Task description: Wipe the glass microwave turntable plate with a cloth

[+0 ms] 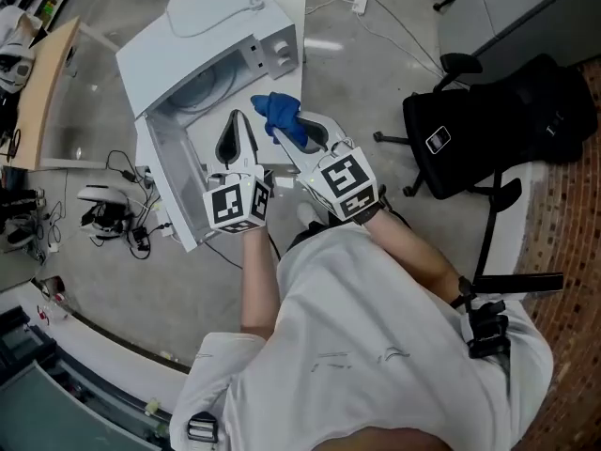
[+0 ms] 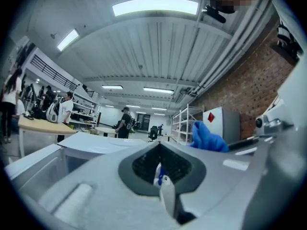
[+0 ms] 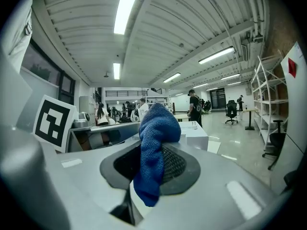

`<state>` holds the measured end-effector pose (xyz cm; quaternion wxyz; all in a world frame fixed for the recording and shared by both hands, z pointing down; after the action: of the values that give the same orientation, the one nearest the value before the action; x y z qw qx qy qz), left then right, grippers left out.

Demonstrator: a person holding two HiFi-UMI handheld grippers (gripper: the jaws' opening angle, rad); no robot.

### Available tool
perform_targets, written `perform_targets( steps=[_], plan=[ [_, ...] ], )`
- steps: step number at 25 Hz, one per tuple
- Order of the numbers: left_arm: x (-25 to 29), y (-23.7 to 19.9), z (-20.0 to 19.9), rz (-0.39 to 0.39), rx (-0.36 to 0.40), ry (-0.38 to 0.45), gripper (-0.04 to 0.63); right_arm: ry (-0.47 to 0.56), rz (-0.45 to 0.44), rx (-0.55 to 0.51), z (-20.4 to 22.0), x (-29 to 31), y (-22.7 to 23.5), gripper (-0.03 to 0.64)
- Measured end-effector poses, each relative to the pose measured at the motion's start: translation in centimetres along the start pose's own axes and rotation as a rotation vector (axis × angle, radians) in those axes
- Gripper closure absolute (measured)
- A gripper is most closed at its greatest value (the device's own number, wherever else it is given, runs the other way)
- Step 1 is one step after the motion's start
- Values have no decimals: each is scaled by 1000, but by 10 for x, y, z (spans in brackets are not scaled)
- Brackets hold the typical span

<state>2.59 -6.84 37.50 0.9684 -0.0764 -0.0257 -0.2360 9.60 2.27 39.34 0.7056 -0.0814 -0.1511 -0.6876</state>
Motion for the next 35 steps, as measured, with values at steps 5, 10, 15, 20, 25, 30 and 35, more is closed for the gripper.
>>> perform_targets(
  steps=[5,10,15,20,25,30,35],
  plan=[
    [31,-6,3,36,-14,-21,597,-4,26,-4,-11,18,20,523],
    [62,-15,9,40,-16,-41,597,-19,15,0,-14,42,39,523],
    [80,-23,29,37,-38,-102,597,-45,21,21,-10,57,55,523],
    [85,-35,48,27,-52,-161,597,-81,14,38,-6,72,56,523],
    [85,-41,67,23,-67,-202,597,-89,-7,38,-7,78,47,523],
    [85,-48,79,12,-92,-230,597,-103,-4,52,-2,78,45,523],
    [82,-54,93,-2,-121,-257,596,-120,4,57,3,78,44,523]
  ],
)
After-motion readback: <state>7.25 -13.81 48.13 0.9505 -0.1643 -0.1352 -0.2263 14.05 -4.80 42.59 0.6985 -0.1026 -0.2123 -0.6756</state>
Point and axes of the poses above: the fingertips, and each gripper's own axes: x forward along the fingers, y to its right, z out of its underside, the point moved 5 cm from there along -x, backward along the fingers, and after that the axes turned 7 degrees about -y, right-handed, at the moved point
